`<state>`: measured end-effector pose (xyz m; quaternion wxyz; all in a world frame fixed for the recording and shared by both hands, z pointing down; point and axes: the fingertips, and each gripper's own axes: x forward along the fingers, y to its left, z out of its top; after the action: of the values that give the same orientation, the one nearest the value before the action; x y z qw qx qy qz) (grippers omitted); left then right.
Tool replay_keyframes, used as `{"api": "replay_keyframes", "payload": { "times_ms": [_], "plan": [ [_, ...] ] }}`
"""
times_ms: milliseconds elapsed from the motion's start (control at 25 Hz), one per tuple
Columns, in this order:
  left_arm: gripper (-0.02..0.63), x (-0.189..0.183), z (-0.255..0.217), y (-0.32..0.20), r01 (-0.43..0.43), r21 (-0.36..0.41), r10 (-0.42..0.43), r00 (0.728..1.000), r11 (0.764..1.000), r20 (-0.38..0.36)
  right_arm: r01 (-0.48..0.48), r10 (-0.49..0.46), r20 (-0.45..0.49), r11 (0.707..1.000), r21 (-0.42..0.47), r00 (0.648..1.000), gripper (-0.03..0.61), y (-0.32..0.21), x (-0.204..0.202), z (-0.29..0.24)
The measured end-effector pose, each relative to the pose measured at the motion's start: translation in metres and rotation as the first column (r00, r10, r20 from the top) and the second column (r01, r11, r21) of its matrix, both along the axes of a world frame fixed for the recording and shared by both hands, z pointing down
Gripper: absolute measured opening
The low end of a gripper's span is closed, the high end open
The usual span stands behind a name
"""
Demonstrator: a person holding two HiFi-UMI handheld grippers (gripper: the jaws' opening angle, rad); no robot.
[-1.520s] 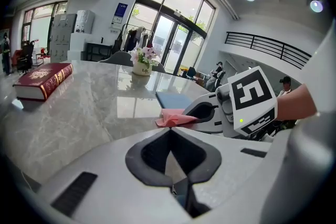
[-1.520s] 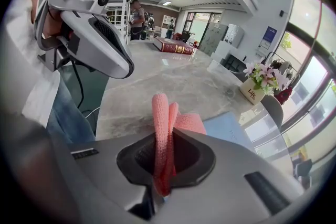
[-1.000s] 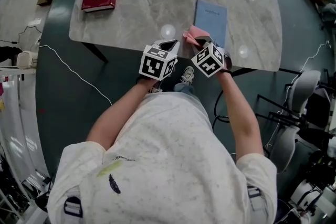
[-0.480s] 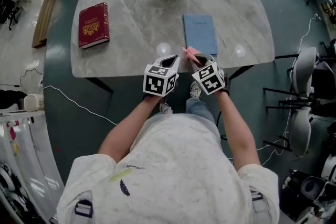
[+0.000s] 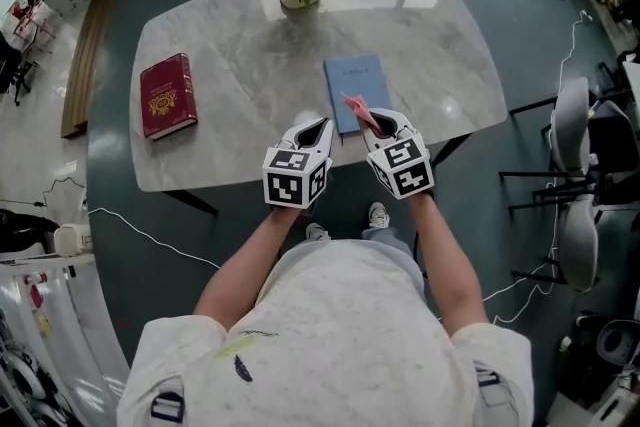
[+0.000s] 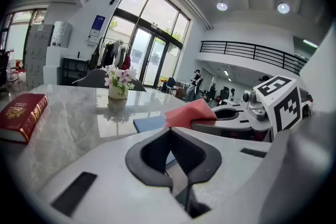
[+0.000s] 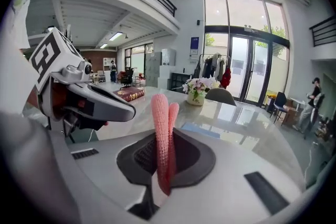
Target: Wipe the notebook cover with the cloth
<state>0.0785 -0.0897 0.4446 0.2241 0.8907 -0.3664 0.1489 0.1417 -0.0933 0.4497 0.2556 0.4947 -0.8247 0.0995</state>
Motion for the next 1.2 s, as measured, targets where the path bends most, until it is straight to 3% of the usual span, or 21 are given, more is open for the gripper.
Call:
{"api": "replay_keyframes", "payload": {
  "times_ms": [400,560,1200],
  "plan": [
    [0.006,0.039,-0.033,-0.017,0.060,0.079,-0.060,0.998,0.995,0.005,-0.085,0.061,0.184,0.989,0.121,0.981,0.015,-0.009,0.054,-0.061],
    [0.006,0.056,-0.039,-0.017,0.081,0.097,-0.083,0.997,0.992,0.012,-0.077,0.038,0.249,0.986,0.149,0.968,0.015,-0.008,0.073,-0.072],
    [0.006,0.086,-0.043,-0.019,0.119,0.102,-0.124,0.991,0.988,0.044,-0.042,-0.002,0.256,0.985,0.168,0.967,0.015,-0.015,0.105,-0.071]
  ]
}}
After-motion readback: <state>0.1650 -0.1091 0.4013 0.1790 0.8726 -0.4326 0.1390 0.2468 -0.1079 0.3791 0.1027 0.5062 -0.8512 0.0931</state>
